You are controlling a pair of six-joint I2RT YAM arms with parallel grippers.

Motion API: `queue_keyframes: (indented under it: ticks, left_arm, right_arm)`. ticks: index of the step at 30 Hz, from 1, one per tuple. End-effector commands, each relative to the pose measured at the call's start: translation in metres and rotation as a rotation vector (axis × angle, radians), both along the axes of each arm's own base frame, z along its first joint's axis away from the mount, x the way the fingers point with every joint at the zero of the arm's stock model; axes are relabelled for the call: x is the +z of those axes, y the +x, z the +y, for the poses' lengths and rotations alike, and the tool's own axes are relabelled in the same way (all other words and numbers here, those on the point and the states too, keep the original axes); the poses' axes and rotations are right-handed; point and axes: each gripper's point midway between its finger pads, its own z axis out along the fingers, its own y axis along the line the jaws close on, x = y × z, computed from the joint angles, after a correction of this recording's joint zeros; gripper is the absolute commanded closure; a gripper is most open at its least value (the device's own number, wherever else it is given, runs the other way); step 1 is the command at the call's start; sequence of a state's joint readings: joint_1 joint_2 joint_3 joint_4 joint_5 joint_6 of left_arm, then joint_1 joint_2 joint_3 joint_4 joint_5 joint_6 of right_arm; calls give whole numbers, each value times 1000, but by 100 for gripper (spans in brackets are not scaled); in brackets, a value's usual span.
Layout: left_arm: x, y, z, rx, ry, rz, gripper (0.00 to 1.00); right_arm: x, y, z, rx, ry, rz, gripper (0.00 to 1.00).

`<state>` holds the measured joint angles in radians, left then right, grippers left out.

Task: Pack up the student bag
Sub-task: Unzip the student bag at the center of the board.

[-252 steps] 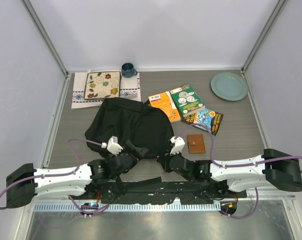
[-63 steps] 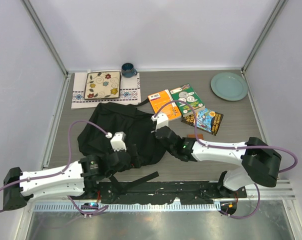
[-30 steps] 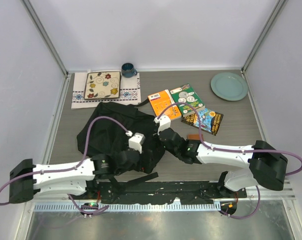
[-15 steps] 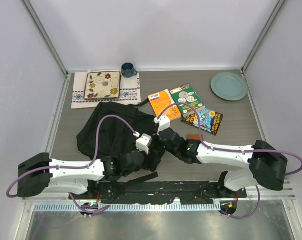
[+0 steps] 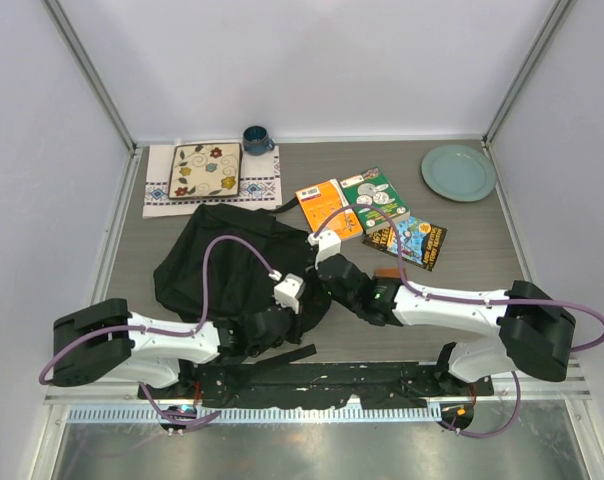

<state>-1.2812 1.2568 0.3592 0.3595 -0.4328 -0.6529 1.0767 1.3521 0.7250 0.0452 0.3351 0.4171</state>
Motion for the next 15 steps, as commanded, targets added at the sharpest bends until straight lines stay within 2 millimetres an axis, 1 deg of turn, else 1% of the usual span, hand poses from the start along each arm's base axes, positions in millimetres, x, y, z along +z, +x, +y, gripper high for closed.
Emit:
queue_keyframes:
  ticks: [1,4,5,7,8,10,11,12,13,14,15]
  left_arm:
    - [2,-12,-9,-30,-93,44,100]
    - [-7,-28,-5,-63,-83,65,100]
    - [-10,-37,-6,-81,-78,78,100]
    - [-14,-45,-5,-100,-64,91,100]
    - [-17,-54,-6,-115,-58,103,100]
    - [-20,-61,-6,-127,-52,111,100]
    - [-21,-69,-6,-144,-45,115,100]
    - [-22,-72,-5,-143,-43,122,100]
    - [-23,-75,-5,-144,-35,127,100]
    - [-27,-82,-2,-161,-11,134,100]
    - [-27,-85,0,-151,-12,141,100]
  right_arm:
    - [43,24,5,-53,92,-71,99]
    - [43,34,3,-68,85,-77,100]
    - [43,39,2,-75,85,-76,100]
    - [45,44,4,-71,95,-79,99]
    - [43,47,3,-74,91,-76,100]
    - [45,53,2,-81,95,-82,99]
    - [46,56,2,-83,99,-83,100]
    - [43,60,0,-89,97,-80,100]
    - [46,62,1,-86,100,-85,99]
    - [45,64,0,-89,98,-87,99]
    - [45,66,0,-91,97,-88,99]
